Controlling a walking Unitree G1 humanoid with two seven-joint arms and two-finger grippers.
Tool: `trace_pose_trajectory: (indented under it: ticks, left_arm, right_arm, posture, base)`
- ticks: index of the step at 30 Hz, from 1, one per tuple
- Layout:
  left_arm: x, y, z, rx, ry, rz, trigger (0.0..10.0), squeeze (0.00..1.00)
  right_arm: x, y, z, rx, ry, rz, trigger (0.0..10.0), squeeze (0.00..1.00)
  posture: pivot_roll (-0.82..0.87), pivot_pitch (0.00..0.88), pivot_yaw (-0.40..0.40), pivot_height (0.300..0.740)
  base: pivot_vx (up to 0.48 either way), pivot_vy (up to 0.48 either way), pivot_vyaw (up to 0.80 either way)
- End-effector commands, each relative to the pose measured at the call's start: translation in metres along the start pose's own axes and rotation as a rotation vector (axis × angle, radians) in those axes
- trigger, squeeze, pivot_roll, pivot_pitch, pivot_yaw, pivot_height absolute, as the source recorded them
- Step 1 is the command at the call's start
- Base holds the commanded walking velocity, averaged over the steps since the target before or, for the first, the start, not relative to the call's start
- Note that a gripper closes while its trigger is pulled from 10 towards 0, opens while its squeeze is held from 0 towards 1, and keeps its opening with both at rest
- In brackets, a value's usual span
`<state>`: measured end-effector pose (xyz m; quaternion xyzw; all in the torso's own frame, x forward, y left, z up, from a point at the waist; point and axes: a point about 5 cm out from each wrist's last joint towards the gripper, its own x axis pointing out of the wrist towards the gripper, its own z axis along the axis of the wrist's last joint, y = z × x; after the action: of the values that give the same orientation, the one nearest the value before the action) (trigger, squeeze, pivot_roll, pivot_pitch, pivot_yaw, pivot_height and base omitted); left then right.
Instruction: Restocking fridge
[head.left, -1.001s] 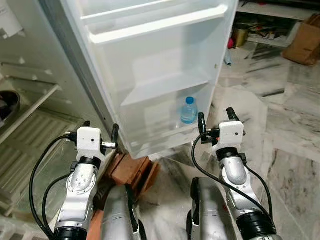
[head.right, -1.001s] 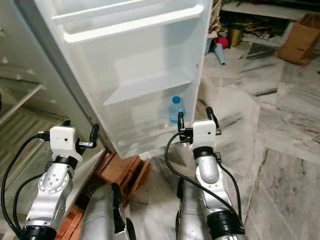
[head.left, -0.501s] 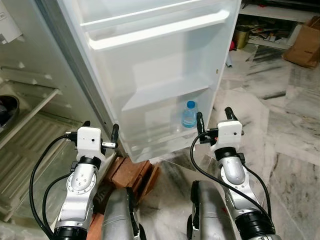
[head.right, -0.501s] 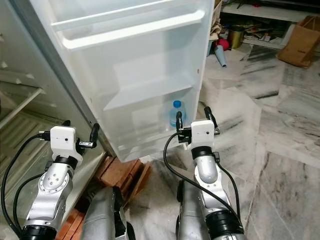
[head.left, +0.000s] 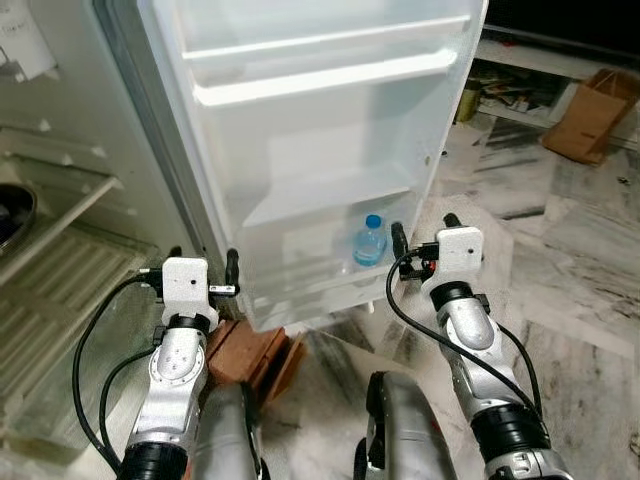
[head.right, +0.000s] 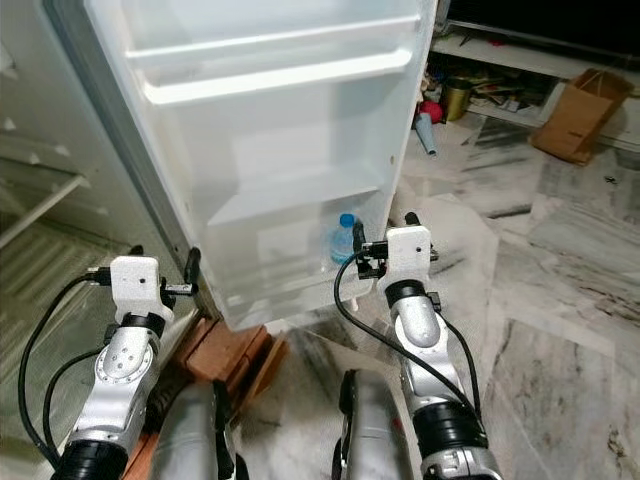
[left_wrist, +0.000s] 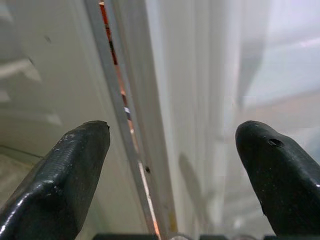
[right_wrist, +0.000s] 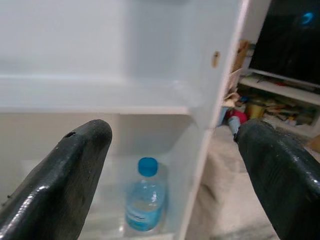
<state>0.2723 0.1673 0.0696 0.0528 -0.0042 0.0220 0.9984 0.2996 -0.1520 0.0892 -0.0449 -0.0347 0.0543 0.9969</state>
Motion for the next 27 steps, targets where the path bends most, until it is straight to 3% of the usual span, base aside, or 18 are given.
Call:
trace_pose_trajectory:
  ticks: [1,11,20,27]
  left_arm:
    - [0.003,0.0,0.003,0.009,-0.029,0.008,10.0,0.0]
    - [0.008,0.001,0.008,0.041,-0.029,0.043,10.0,0.0]
    - [-0.001,0.012,-0.006,0.07,0.015,0.061,10.0,0.0]
    - [-0.002,0.001,-0.015,0.072,0.062,0.035,10.0,0.0]
  right_arm:
    - [0.003,-0.001,0.001,0.006,0.014,0.011,10.0,0.0]
    - [0.011,-0.005,0.005,-0.002,0.015,0.024,10.0,0.0]
    - [0.001,0.003,-0.008,0.017,0.068,0.04,10.0,0.0]
    - [-0.011,0.0,-0.024,0.011,0.131,0.035,10.0,0.0]
  posture:
    - [0.08,0.0,-0.016,0.676]
    - [0.13,0.0,-0.017,0.74]
    - [0.1,0.0,-0.007,0.74]
    - [0.08,0.0,-0.001,0.74]
  base:
    - [0.0,0.0,0.0]
    - [0.0,0.0,0.0]
    - [0.0,0.0,0.0]
    - [0.0,0.0,0.0]
